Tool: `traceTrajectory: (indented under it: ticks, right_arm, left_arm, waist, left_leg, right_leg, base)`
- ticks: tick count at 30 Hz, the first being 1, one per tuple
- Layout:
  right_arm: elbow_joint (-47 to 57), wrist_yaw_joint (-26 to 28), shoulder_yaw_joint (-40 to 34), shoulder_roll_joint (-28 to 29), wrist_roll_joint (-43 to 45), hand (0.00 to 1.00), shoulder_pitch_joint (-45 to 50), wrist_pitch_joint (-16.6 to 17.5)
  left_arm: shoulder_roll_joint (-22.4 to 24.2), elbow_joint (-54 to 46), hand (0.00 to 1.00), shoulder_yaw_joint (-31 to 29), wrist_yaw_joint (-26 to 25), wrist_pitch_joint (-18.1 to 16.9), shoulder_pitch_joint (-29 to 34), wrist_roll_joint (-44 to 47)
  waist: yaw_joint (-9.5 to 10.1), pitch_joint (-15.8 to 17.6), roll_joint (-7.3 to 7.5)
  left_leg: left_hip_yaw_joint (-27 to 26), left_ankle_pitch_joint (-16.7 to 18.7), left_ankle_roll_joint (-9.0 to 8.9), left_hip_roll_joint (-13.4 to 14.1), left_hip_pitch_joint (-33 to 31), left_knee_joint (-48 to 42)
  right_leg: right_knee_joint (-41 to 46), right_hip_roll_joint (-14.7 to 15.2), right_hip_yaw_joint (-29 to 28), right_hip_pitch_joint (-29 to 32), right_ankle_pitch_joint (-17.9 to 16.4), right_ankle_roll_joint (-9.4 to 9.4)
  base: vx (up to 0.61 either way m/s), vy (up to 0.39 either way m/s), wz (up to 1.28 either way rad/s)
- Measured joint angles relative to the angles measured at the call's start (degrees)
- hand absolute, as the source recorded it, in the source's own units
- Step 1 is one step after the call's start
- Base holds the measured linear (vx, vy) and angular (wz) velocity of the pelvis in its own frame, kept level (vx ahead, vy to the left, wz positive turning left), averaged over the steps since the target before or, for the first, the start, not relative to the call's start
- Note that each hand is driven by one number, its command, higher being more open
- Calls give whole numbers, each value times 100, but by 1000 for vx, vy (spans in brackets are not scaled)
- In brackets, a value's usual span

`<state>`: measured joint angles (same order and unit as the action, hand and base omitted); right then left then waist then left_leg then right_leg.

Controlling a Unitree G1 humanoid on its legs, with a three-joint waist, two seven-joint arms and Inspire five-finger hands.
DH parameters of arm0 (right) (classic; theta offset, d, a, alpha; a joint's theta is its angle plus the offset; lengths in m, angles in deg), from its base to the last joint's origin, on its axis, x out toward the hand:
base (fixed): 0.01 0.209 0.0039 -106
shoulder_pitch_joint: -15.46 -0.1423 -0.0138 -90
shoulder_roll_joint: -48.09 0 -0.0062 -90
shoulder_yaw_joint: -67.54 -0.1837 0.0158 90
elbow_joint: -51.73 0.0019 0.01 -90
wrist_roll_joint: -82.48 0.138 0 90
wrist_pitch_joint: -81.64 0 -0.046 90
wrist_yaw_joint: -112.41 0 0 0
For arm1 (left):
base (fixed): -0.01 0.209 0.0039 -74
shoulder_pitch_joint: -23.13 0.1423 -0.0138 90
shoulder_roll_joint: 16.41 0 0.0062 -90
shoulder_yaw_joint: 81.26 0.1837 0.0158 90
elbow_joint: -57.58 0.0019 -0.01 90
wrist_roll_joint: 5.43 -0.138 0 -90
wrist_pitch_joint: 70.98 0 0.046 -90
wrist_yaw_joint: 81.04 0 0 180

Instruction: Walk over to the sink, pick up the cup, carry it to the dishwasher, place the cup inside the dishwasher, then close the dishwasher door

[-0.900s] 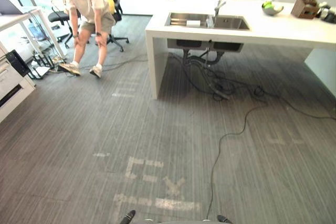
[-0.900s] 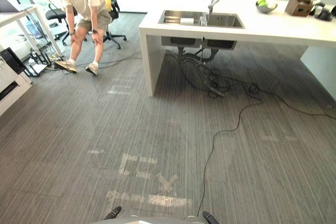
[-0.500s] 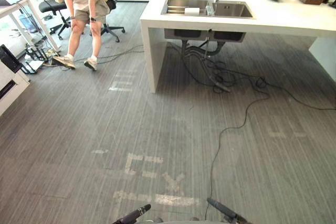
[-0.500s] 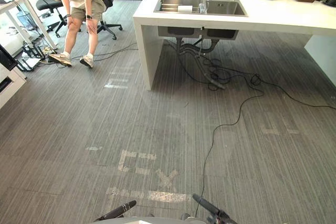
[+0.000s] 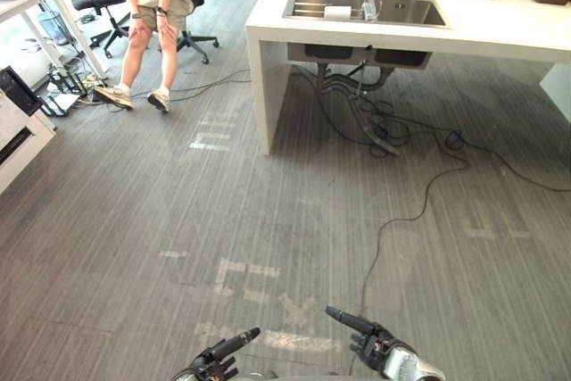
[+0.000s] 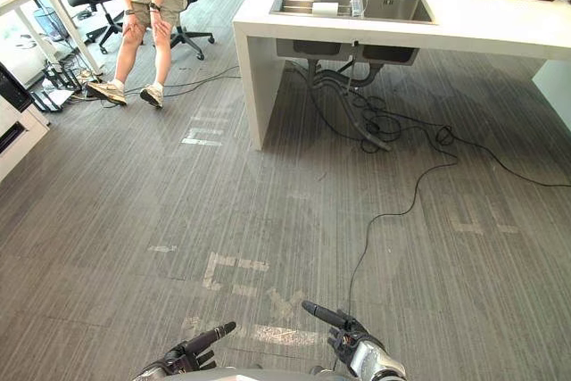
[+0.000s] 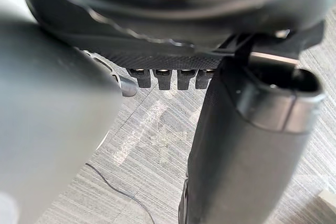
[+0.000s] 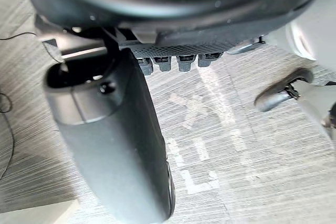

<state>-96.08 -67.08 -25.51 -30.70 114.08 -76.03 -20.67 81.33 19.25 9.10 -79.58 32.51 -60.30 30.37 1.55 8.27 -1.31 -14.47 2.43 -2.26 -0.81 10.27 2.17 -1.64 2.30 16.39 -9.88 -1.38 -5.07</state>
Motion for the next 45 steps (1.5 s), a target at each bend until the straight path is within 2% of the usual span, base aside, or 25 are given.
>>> traceTrajectory:
  ticks: [7,9,15,18,20,22,23,24,25,26,28,29,31,33,35,36,37,38,39,40,41,42,43,44,45]
  right_arm:
    - [2,34,-5,9,-1,100,11,-4]
    - [2,35,-5,19,1,100,48,0]
    - [0,28,-20,10,45,100,61,0]
    - [8,25,-76,8,97,100,53,21]
    - [27,29,-123,-72,103,100,48,112]
    - [31,37,-174,-167,112,100,-38,161]
    - [22,40,-177,-159,148,100,-68,181]
    - [4,66,-197,-200,243,100,-87,218]
    - [2,100,-225,-235,261,100,-91,233]
    - [0,165,-220,-240,267,100,-108,237]
    - [21,206,-128,-222,267,100,-163,249]
    - [149,184,-1,-172,268,100,-215,254]
    - [286,139,11,-131,272,100,-219,233]
    - [521,27,-12,-66,311,100,-121,218]
    - [663,32,-63,-59,310,100,-10,206]
    - [697,66,-152,-98,309,100,-5,210]
    - [710,111,-227,-123,309,100,-28,208]
    - [711,121,-236,-126,309,100,-30,209]
    - [710,182,-246,-218,302,100,-27,198]
    - [585,211,-217,-289,250,100,-79,181]
    - [499,222,-218,-323,238,100,-109,172]
    - [430,289,-130,-429,55,100,-108,145]
    - [428,321,-65,-490,-65,100,-64,147]
    - [387,368,-20,-553,-248,100,-17,150]
    - [212,399,-12,-578,-421,100,-21,145]
  left_arm:
    - [13,-6,100,0,-2,-10,-15,5]
    - [17,-6,100,0,-9,-20,-11,17]
    - [15,8,100,1,-6,13,-7,8]
    - [-7,90,100,13,11,45,-59,-5]
    - [-6,278,100,64,39,37,-161,-45]
    - [-46,368,100,186,44,14,-218,-82]
    - [-59,382,100,193,47,-1,-227,-81]
    - [-87,435,100,193,57,-5,-274,-23]
    - [-97,464,100,204,60,1,-275,19]
    - [-100,482,100,220,64,2,-264,35]
    - [-114,473,100,222,70,5,-266,57]
    - [-159,399,100,225,57,11,-267,171]
    - [-186,259,100,221,-12,27,-241,266]
    - [-209,-21,100,177,-70,19,-116,312]
    - [-208,-103,100,114,-76,14,-60,301]
    - [-173,-164,100,108,-74,9,-44,246]
    - [-159,-201,100,114,-61,3,-45,245]
    - [-158,-203,100,115,-56,-2,-45,249]
    - [-103,-150,100,111,-44,-66,-27,258]
    - [-71,-84,100,77,-42,-165,-48,259]
    - [-67,-83,100,23,-29,-210,-78,260]
    - [-22,-115,100,-23,-4,-426,-89,298]
    - [6,-154,100,-23,9,-533,-91,312]
    - [55,-187,100,-40,27,-662,-115,363]
    - [86,-261,100,-44,47,-787,-166,387]
  waist:
    - [9,74,3]
    - [21,75,5]
    - [45,73,7]
    - [52,66,44]
    - [48,81,81]
    - [51,130,155]
    - [56,158,156]
    - [38,252,252]
    - [36,266,227]
    - [38,284,196]
    - [37,292,182]
    - [20,331,137]
    - [27,399,155]
    - [53,475,191]
    - [58,481,236]
    - [28,486,217]
    - [-10,429,134]
    - [-13,423,128]
    - [-23,282,37]
    - [-16,226,-29]
    - [-6,214,-38]
    - [-38,167,-203]
    - [-43,187,-259]
    - [-41,223,-363]
    - [-37,310,-430]
  left_leg:
    - [-1,31,-36,-40,27,-54]
    - [0,28,96,-40,31,-54]
    - [-16,0,267,-42,19,-33]
    - [4,0,417,-115,16,-38]
    - [88,40,549,-284,81,-45]
    - [182,73,640,-424,220,-76]
    - [221,91,675,-476,325,-73]
    - [327,114,769,-536,594,-45]
    - [364,129,790,-539,692,-41]
    - [416,222,831,-489,792,-83]
    - [432,330,802,-362,795,-155]
    - [433,390,711,-202,757,-178]
    - [436,477,609,-93,707,-250]
    - [465,762,416,41,676,-506]
    - [530,1117,268,50,688,-842]
    - [584,1441,109,183,707,-1121]
    - [654,1652,-1,325,703,-1249]
    - [660,1683,-13,348,705,-1264]
    - [651,1955,-86,587,703,-1407]
    - [606,2008,-131,790,455,-2171]
    - [616,1965,-95,895,167,-2843]
    - [612,1402,-116,1301,-587,-4652]
    - [607,1259,-139,1496,-877,-5377]
    - [596,1301,-76,1675,-1230,-6295]
    - [608,1382,36,1624,-1608,-7003]
  right_leg:
    - [140,67,8,16,-81,117]
    - [166,62,15,25,-108,185]
    - [374,77,4,162,-171,328]
    - [1308,296,35,547,-647,273]
    - [2611,717,171,1004,-1039,89]
    - [3928,1147,279,1452,-1026,152]
    - [4241,1277,272,1507,-995,180]
    - [4797,1466,236,1609,-960,215]
    - [4958,1488,210,1617,-1012,192]
    - [4853,1437,152,1629,-1187,170]
    - [4308,1280,124,1833,-1192,176]
    - [3422,1070,126,2059,-1021,126]
    - [2649,946,118,2152,-693,123]
    - [1438,852,44,2159,-56,56]
    - [1335,931,-39,2112,30,82]
    - [1662,923,-31,2140,369,206]
    - [2246,863,-58,2364,330,271]
    - [2336,853,-54,2422,305,309]
    - [3211,757,16,2758,-333,634]
    - [3535,655,50,2826,-768,729]
    - [3603,621,74,2795,-909,757]
    - [3546,437,168,2492,-1130,849]
    - [3482,348,196,2296,-1229,913]
    - [3360,206,209,1983,-1356,1056]
    - [3082,99,188,1434,-1502,1161]
  base:
    - [-29,3,1]
    - [-58,-2,1]
    - [-54,-2,-2]
    - [-18,22,6]
    - [-15,49,21]
    - [13,46,21]
    - [66,32,30]
    - [82,-5,26]
    - [112,-9,31]
    - [83,-5,22]
    - [96,-26,9]
    - [136,-60,-1]
    - [163,-82,2]
    - [263,-151,4]
    - [365,-217,9]
    - [509,-298,25]
    - [447,-267,23]
    - [463,-287,18]
    - [527,-263,3]
    - [553,-261,0]
    - [713,-315,1]
    - [591,-270,5]
    - [592,-246,3]
    - [596,-125,-9]
    - [473,-89,-13]
